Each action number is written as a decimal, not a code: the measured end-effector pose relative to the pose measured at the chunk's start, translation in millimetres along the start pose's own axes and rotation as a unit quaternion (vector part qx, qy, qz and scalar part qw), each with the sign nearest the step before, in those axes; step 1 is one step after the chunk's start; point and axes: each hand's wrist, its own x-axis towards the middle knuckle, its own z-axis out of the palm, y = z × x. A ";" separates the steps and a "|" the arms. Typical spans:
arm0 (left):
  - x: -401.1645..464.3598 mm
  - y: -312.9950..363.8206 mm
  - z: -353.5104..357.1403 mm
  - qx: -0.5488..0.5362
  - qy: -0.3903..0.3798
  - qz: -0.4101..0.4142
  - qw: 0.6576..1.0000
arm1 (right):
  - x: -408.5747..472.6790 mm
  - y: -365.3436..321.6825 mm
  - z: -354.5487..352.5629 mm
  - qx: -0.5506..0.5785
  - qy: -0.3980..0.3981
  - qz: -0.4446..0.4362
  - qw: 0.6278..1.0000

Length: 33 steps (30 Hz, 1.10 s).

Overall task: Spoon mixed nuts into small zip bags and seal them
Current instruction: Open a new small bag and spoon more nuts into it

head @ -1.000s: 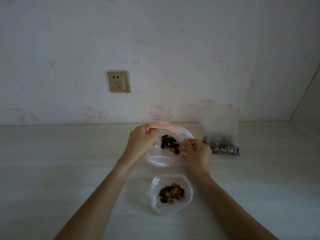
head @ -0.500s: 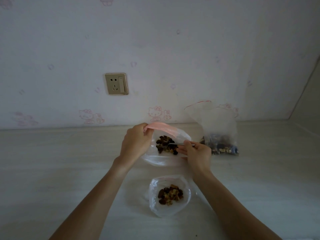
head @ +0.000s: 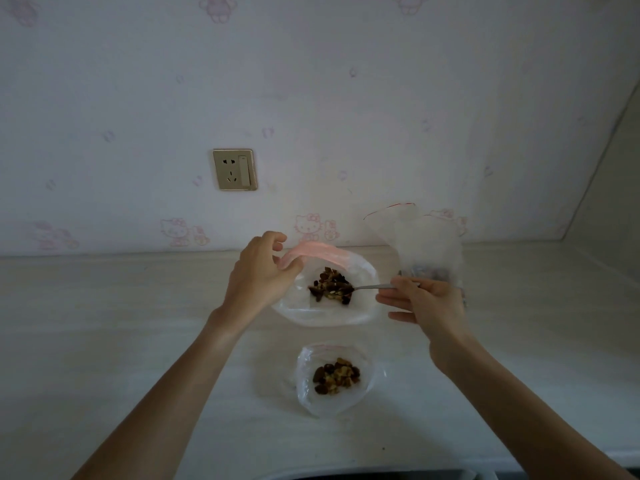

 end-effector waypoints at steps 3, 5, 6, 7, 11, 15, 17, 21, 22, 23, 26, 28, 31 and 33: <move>-23.7 -2.5 -4.7 -0.014 0.044 0.032 0.998 | -16.1 -10.5 -11.3 0.018 -0.022 -0.005 1.000; -45.2 -4.6 -7.1 -0.008 0.086 0.051 0.995 | -28.3 -15.1 -16.7 0.023 -0.035 -0.009 0.999; -57.0 -5.7 -8.1 -0.002 0.107 0.053 0.993 | -34.4 -16.1 -19.1 0.023 -0.042 -0.008 0.999; -68.6 -6.7 -8.6 0.003 0.118 0.049 0.992 | -40.1 -16.4 -21.0 0.021 -0.049 -0.005 0.999; -109.2 -12.1 -3.2 0.012 0.029 -0.019 0.999 | -61.2 -10.6 -27.9 0.015 -0.078 0.018 0.997; -134.1 -16.9 6.8 0.032 -0.089 -0.061 0.994 | -76.4 2.4 -30.3 -0.050 -0.097 -0.001 0.994; -137.6 -16.0 8.7 0.031 -0.093 -0.060 0.993 | -81.6 6.6 -29.0 -0.086 -0.113 -0.050 0.989; -135.0 -9.2 7.5 0.022 -0.075 -0.049 0.996 | -91.1 6.2 -33.6 -0.202 -0.181 -0.257 0.928; -134.0 -7.7 7.4 0.017 -0.069 -0.046 0.996 | -92.9 5.7 -36.2 -0.240 -0.194 -0.315 0.898; -133.1 -6.9 7.4 0.013 -0.065 -0.045 0.997 | -94.2 5.6 -38.5 -0.268 -0.200 -0.362 0.870; -129.8 -8.5 7.9 0.016 -0.068 -0.048 0.996 | -94.9 5.5 -41.6 -0.305 -0.194 -0.427 0.829; -127.9 -12.4 9.0 0.022 -0.079 -0.049 0.995 | -92.2 5.2 -42.3 -0.291 -0.185 -0.420 0.840; -126.1 -21.0 9.4 0.018 -0.082 -0.056 0.995 | -84.4 4.5 -38.6 -0.216 -0.162 -0.346 0.899; -123.0 -27.5 9.8 0.003 -0.077 -0.064 0.995 | -77.0 3.9 -33.2 -0.114 -0.125 -0.257 0.951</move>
